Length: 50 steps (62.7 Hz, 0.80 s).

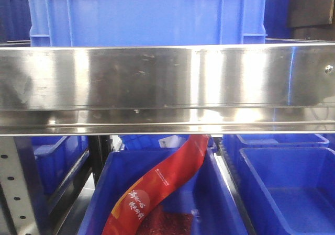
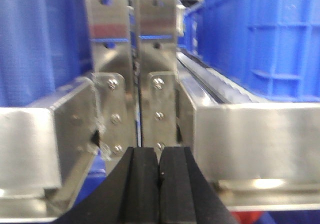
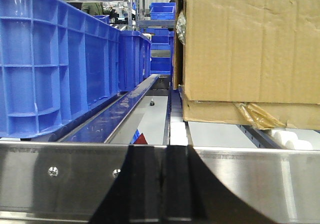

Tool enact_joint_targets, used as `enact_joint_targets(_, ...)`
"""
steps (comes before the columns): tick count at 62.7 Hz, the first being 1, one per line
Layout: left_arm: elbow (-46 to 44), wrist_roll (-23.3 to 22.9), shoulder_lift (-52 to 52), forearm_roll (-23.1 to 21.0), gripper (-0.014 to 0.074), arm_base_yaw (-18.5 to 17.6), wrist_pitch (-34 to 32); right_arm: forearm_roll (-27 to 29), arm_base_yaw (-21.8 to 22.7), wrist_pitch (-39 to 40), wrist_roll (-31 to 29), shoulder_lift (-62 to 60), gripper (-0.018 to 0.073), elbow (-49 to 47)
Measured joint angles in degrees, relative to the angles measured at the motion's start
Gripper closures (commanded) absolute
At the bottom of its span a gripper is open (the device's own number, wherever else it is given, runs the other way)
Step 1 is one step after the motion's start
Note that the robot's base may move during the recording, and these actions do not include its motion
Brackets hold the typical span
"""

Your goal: Grab block from conveyor and place in blue bin

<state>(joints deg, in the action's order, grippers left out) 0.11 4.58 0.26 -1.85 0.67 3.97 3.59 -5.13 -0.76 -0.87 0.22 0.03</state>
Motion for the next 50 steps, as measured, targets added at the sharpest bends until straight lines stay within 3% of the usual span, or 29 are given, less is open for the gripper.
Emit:
enact_joint_targets(12,0.0,0.0,0.0,-0.1,0.0707,0.0,-6.5,0.0,0.0,0.0,0.0,0.0,0.0721,0.0)
enact_joint_targets(50,0.0,0.0,0.0,-0.2,0.0707,0.0,-2.8,0.0,0.0,0.0,0.0,0.0,0.0721,0.0)
